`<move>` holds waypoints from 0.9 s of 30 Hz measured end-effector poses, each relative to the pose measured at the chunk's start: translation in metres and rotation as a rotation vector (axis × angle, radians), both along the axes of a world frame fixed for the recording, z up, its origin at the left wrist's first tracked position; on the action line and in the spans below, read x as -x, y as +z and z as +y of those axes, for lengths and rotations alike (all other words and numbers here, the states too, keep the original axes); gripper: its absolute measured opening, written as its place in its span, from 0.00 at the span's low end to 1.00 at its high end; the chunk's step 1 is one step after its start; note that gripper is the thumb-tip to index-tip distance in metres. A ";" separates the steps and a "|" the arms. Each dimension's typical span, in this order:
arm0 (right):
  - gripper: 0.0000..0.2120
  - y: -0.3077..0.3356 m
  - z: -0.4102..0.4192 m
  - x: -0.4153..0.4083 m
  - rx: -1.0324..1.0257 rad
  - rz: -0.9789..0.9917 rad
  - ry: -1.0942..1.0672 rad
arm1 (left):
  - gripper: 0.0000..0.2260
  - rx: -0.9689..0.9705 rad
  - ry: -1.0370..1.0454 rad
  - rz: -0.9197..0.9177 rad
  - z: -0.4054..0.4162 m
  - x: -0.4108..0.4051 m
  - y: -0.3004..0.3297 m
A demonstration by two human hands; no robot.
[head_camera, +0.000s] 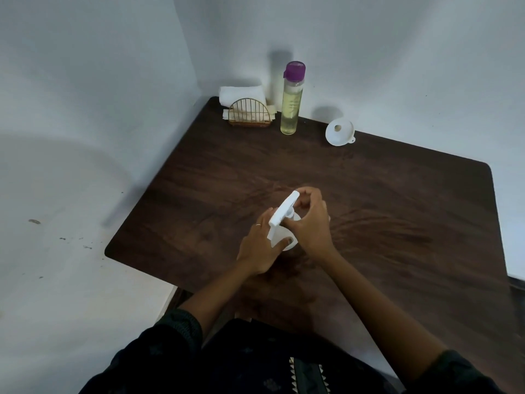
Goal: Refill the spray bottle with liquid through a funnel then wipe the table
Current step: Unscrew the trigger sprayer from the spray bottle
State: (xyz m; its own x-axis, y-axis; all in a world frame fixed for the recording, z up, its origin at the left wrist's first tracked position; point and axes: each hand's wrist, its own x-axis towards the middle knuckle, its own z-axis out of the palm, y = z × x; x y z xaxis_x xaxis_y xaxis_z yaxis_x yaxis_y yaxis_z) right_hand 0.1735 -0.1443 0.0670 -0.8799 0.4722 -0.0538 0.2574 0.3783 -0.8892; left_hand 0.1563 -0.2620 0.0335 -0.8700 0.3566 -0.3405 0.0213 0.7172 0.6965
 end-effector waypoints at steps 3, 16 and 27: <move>0.29 0.005 0.008 -0.003 -0.011 0.051 0.111 | 0.32 0.003 -0.019 0.019 0.000 0.000 0.002; 0.35 0.008 0.012 0.006 -0.094 0.017 0.188 | 0.33 -0.032 -0.022 -0.016 -0.001 -0.001 0.003; 0.32 -0.003 0.010 0.007 -0.033 -0.025 0.233 | 0.30 -0.028 -0.008 -0.030 0.001 -0.002 0.006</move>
